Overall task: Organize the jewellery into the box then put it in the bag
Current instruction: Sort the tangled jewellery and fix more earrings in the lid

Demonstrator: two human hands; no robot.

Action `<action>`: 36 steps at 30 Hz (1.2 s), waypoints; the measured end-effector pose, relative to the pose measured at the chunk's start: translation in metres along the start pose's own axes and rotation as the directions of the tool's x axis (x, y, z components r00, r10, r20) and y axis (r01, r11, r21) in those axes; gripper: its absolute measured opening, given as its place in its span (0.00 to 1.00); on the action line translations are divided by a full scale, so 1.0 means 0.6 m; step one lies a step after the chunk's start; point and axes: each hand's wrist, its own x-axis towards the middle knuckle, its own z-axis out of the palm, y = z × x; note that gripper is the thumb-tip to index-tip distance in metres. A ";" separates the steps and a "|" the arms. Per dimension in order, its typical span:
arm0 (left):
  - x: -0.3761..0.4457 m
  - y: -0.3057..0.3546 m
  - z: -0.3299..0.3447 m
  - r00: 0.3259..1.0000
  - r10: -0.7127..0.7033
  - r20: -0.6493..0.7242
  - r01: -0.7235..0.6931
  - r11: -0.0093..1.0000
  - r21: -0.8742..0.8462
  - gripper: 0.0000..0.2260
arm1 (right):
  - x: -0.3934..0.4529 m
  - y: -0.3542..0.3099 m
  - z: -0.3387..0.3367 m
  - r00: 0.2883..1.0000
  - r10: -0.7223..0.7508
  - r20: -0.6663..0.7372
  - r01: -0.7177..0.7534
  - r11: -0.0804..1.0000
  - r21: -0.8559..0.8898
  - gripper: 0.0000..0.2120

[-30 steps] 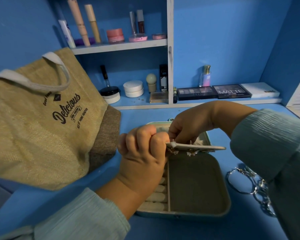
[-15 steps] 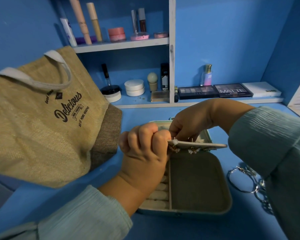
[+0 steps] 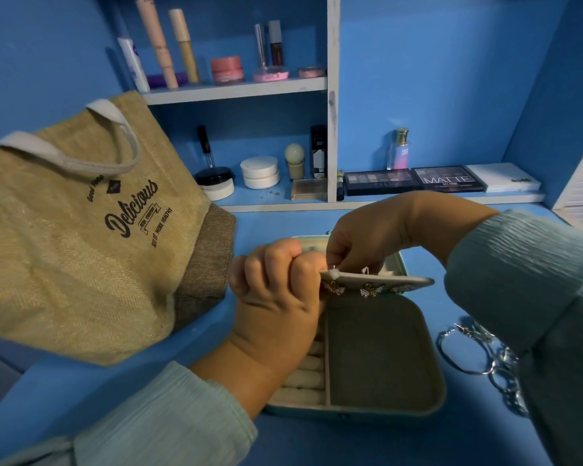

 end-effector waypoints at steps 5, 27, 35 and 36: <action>0.002 0.001 0.000 1.000 -0.017 -0.018 0.017 1.000 -0.008 0.33 | 0.002 -0.002 0.001 1.000 -0.002 -0.020 0.002 1.000 -0.029 0.09; 0.002 -0.002 0.001 1.000 -0.007 0.001 0.007 0.999 0.036 0.35 | -0.004 0.000 0.006 0.998 0.019 -0.056 -0.019 1.000 0.007 0.11; 0.013 0.002 0.003 1.000 0.011 -0.016 -0.011 1.000 0.028 0.35 | -0.022 0.005 0.013 0.982 0.036 -0.185 -0.033 0.999 0.019 0.14; 0.015 0.002 0.002 1.000 0.014 -0.018 -0.013 1.000 0.025 0.35 | -0.027 0.004 0.013 0.981 0.041 -0.189 -0.036 0.999 0.032 0.13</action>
